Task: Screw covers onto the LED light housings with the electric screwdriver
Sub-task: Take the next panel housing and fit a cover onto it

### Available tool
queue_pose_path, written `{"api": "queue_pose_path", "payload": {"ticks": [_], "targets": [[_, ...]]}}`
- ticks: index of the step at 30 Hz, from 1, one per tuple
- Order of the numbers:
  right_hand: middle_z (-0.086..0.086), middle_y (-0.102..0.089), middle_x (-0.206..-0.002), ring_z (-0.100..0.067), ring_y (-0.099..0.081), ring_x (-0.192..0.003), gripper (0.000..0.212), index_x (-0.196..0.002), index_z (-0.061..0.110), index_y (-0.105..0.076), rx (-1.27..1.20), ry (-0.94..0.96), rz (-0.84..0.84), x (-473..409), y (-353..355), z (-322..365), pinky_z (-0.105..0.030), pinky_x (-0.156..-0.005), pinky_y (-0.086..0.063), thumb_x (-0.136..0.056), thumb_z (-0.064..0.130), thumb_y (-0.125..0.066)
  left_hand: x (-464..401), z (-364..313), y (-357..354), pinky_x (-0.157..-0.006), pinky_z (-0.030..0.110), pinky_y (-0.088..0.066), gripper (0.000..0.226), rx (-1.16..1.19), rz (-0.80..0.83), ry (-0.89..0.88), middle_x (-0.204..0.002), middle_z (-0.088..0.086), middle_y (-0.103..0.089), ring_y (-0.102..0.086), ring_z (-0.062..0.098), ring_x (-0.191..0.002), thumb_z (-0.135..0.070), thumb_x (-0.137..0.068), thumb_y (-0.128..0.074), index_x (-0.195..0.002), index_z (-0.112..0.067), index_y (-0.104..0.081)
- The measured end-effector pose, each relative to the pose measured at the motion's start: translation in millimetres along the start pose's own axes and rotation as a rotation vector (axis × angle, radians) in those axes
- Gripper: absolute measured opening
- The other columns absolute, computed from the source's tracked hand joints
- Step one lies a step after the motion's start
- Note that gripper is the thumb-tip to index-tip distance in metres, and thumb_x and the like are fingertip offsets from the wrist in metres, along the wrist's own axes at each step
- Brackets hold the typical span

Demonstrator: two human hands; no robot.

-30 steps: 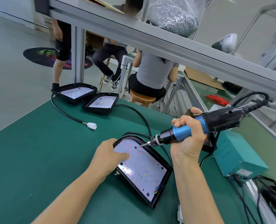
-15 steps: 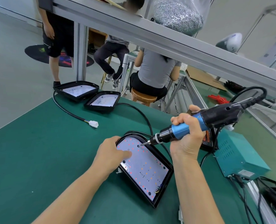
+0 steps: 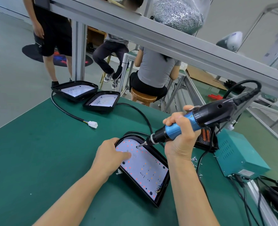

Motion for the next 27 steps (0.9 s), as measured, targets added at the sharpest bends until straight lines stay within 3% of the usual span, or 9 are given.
{"api": "queue_pose_path", "payload": {"ticks": [9, 13, 16, 20, 24, 27], "targets": [[0.001, -0.049, -0.051, -0.017, -0.048, -0.048, 0.021, -0.081, 0.016, -0.049, 0.035, -0.017, 0.010, 4, 1, -4, -0.030, -0.060, -0.048, -0.071, -0.003, -0.051, 2, 8, 0, -0.075, 0.048, -0.054, 0.022, 0.053, 0.002, 0.044, -0.080, 0.017, -0.070, -0.059, 0.023, -0.066, -0.009, -0.066, -0.073, -0.085, -0.003, -0.064], [0.007, -0.051, -0.053, -0.016, -0.049, -0.048, 0.015, -0.076, 0.011, -0.047, 0.048, -0.023, 0.021, 1, 0, -4, -0.028, -0.060, -0.050, -0.072, -0.002, -0.052, 0, 7, -2, -0.067, 0.035, -0.046, 0.025, 0.062, 0.015, 0.048, -0.082, 0.022, -0.068, -0.055, 0.021, -0.064, -0.007, -0.067, -0.073, -0.088, 0.002, -0.062], [0.004, -0.050, -0.054, -0.017, -0.050, -0.050, 0.017, -0.073, 0.015, -0.051, 0.053, -0.028, 0.042, 0, -2, -4, -0.028, -0.061, -0.051, -0.072, -0.002, -0.052, -2, 5, -4, -0.068, 0.033, -0.043, 0.029, 0.079, 0.029, 0.062, -0.084, 0.024, -0.067, -0.053, 0.021, -0.064, -0.008, -0.064, -0.072, -0.088, 0.003, -0.062], [-0.004, -0.047, -0.055, -0.020, -0.049, -0.050, 0.024, -0.070, 0.021, -0.055, 0.052, -0.037, 0.095, 1, -7, -5, -0.029, -0.061, -0.050, -0.070, -0.002, -0.052, -1, 4, -5, -0.069, 0.034, -0.043, 0.043, 0.096, 0.046, 0.081, -0.087, 0.026, -0.066, -0.053, 0.020, -0.066, -0.017, -0.054, -0.069, -0.091, 0.004, -0.062], [-0.007, -0.044, -0.060, -0.019, -0.047, -0.050, 0.031, -0.069, 0.027, -0.059, 0.055, -0.015, 0.154, 1, -15, -2, -0.031, -0.060, -0.049, -0.071, -0.003, -0.052, -3, 3, -6, -0.078, 0.048, -0.053, 0.030, 0.073, 0.047, 0.062, -0.087, 0.022, -0.068, -0.057, 0.021, -0.068, -0.007, -0.064, -0.073, -0.090, 0.002, -0.063], [-0.003, -0.046, -0.059, -0.018, -0.045, -0.049, 0.033, -0.070, 0.028, -0.060, 0.041, -0.010, 0.172, 2, -18, -3, -0.031, -0.059, -0.049, -0.071, -0.004, -0.052, -5, 3, -7, -0.079, 0.046, -0.053, 0.026, 0.088, 0.047, 0.060, -0.085, 0.020, -0.069, -0.059, 0.022, -0.067, -0.005, -0.065, -0.073, -0.089, 0.000, -0.065]]}}
Point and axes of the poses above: each hand's wrist, its own x-axis away from the middle knuckle, its own y-axis out of the back of the hand, z = x × y, the point moved 9 cm from there along -x, towards the middle knuckle
